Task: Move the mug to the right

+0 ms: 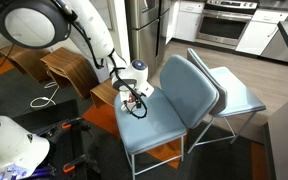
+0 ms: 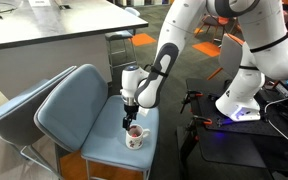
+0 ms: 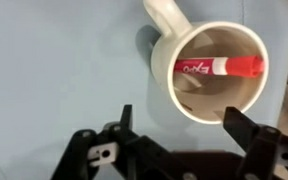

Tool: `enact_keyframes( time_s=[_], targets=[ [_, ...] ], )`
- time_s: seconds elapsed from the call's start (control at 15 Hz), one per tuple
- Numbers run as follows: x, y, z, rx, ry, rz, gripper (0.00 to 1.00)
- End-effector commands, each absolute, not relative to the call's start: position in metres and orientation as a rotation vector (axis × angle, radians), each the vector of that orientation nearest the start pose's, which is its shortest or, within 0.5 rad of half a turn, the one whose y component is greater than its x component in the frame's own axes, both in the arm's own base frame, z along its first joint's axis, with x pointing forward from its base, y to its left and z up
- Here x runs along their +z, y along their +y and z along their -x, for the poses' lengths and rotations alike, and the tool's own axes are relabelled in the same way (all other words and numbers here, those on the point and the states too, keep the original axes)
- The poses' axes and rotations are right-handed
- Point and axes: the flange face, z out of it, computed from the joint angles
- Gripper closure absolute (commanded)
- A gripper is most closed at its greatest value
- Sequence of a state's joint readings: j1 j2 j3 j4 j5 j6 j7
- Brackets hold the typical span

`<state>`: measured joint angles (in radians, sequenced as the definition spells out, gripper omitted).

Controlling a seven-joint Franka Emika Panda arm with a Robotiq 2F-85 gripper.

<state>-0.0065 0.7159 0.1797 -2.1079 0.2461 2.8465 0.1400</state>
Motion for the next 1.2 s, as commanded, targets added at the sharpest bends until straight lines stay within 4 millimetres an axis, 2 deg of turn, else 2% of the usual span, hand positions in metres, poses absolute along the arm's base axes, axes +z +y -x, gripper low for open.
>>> enact_keyframes(
  time_s=[0.0,0.07,0.13,0.33,0.47,0.6,0.73,1.13],
  targets=[
    [0.07,0.086,-0.543,0.006,0.374,2.882,0.2],
    [0.072,0.085,-0.541,-0.013,0.387,2.872,0.2],
    [0.075,0.083,-0.537,-0.035,0.377,2.869,0.17],
    [0.074,0.075,-0.518,-0.06,0.359,2.866,0.0],
    [0.065,0.07,-0.506,-0.048,0.345,2.867,0.0],
    [0.058,0.068,-0.5,-0.04,0.307,2.865,0.04],
    [0.056,0.07,-0.5,-0.058,0.263,2.871,0.31],
    [0.061,0.089,-0.506,-0.065,0.149,2.907,0.78]
  ],
)
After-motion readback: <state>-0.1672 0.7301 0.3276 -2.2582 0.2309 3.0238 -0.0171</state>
